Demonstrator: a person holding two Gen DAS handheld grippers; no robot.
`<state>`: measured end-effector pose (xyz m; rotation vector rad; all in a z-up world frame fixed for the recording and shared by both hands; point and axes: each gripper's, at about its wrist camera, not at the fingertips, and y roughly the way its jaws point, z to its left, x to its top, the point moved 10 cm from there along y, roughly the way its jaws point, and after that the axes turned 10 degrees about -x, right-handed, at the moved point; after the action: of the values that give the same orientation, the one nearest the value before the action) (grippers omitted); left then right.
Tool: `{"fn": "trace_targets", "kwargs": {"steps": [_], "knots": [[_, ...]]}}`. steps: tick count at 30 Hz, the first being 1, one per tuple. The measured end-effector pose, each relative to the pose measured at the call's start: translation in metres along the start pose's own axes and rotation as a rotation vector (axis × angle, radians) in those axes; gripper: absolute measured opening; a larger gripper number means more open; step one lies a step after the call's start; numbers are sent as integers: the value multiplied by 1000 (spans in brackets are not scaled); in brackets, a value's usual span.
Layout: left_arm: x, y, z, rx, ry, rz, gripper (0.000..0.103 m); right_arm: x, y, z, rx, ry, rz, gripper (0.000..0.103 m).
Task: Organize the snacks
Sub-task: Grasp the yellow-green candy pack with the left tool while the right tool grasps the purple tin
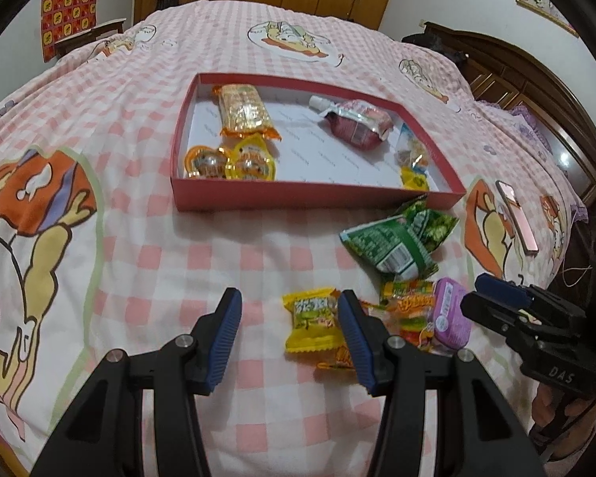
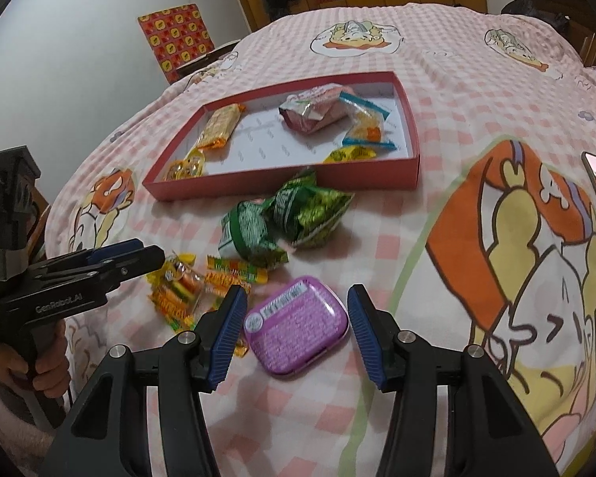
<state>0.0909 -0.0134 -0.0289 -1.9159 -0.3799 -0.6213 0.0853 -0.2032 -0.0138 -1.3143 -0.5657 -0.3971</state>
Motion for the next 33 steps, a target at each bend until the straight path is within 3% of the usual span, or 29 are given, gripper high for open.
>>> {"fn": "trace_targets", "kwargs": {"steps": [13,21,24,27,33], "knots": [[-14,8,9,18,2,4,55,-18,10,-1,5,15,33,54],[-11,13,6,55,29,-21,54,-20,11,6,13,0,27,62],[-11,14,8,47,16,-24,42,-21,11,10,16,-8,22,71],[-14,17,12,62,12,-14,38,-22,11,18,11,-46,12,80],[-14,16,10,67,34,-22,28,-22,16,17,-39,-95,-8,81]]}}
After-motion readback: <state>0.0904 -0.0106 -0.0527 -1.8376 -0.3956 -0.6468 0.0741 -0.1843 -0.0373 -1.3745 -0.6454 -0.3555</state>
